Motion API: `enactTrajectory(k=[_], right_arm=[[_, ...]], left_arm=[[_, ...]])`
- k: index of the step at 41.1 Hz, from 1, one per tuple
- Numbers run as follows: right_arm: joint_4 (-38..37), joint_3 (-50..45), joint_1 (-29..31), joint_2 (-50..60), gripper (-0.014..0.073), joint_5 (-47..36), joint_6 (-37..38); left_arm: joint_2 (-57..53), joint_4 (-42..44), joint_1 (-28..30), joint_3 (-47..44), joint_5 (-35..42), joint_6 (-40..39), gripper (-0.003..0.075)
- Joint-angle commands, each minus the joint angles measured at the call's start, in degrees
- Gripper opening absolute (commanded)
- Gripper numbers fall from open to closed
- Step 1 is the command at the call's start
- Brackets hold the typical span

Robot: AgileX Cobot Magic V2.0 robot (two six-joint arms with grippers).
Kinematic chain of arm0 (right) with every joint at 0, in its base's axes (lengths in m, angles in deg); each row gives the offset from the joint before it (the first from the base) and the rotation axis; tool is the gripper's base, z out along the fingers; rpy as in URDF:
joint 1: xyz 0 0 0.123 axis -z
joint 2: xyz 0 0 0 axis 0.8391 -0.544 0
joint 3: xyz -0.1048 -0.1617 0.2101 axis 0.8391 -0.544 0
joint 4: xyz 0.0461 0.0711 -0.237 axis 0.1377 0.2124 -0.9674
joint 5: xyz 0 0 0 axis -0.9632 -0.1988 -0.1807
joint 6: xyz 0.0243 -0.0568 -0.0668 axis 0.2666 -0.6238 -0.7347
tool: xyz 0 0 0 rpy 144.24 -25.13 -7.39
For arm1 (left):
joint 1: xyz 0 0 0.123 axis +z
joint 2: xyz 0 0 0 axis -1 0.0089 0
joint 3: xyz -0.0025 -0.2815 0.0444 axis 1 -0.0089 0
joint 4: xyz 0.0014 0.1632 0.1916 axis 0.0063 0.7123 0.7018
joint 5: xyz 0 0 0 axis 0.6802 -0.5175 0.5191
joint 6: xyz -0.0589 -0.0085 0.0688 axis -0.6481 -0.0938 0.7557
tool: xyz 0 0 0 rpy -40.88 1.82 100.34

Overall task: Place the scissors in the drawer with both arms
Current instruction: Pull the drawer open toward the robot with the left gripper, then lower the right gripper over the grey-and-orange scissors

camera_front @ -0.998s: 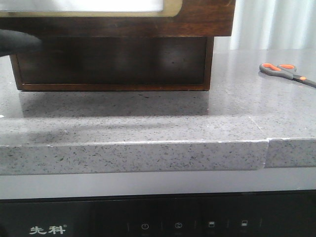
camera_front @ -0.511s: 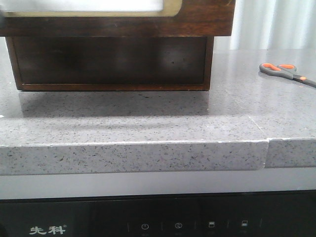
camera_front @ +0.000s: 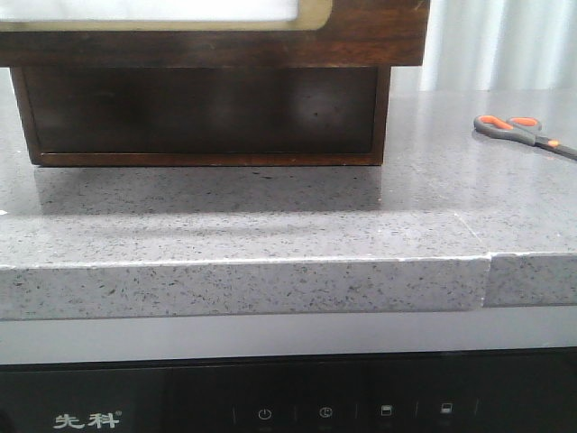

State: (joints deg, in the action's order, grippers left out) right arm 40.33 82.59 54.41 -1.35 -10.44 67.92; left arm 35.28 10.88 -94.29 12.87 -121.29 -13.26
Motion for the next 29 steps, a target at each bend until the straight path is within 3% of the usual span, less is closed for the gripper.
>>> enactTrajectory(k=[1, 11, 21, 29], right_arm=[[-1.14, 1.88, 0.16, -0.25, 0.0541, -4.74, -0.04], [-1.14, 1.88, 0.16, -0.25, 0.0541, -4.21, -0.04], [-1.64, 2.53, 0.28, -2.8, 0.0541, -4.53, 0.5], [-2.01, 8.82, 4.35, -8.57, 0.0541, -0.39, 0.88]], left_arm=[[0.14, 3.02, -6.06, 3.1, 4.04, -1.39, 0.0438], [0.14, 33.59, -20.46, 5.43, 6.86, -20.99, 0.0439], [0.14, 35.5, -27.63, 5.43, 12.15, -21.86, 0.0439], [0.14, 35.5, -28.07, 5.43, 13.45, -21.86, 0.0438]])
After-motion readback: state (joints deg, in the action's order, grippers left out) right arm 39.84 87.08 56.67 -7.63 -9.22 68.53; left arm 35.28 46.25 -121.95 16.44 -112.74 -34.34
